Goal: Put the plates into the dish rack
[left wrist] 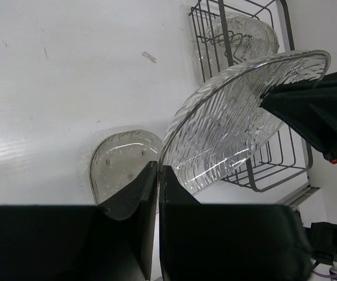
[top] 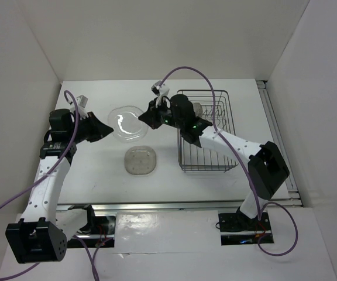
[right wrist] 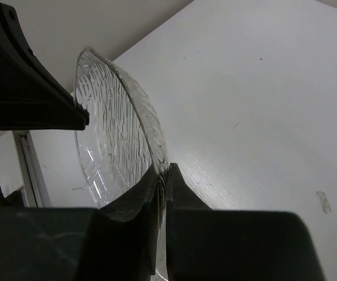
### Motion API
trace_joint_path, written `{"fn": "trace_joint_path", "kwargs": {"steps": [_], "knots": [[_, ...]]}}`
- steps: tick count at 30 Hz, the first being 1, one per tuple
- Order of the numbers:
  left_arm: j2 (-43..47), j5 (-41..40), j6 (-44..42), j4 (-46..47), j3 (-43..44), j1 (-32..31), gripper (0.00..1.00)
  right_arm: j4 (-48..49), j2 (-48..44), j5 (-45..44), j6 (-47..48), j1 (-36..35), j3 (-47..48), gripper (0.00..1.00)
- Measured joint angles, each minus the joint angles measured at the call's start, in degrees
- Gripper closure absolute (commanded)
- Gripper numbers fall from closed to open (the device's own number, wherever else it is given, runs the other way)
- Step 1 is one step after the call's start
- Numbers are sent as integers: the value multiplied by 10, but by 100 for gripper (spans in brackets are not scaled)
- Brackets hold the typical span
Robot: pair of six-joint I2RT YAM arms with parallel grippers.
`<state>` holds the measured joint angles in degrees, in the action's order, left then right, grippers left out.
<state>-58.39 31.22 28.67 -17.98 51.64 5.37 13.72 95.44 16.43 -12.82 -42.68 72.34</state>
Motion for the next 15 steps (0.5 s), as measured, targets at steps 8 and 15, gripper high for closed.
{"fn": "trace_joint_path", "kwargs": {"steps": [8, 15], "knots": [[-3, 2, -1, 4, 0, 0, 28, -24, 1, -47, 3, -14, 20, 100], [3, -10, 15, -2, 0, -1, 0, -62, -4, -213, -9, -20, 20, 100]]}}
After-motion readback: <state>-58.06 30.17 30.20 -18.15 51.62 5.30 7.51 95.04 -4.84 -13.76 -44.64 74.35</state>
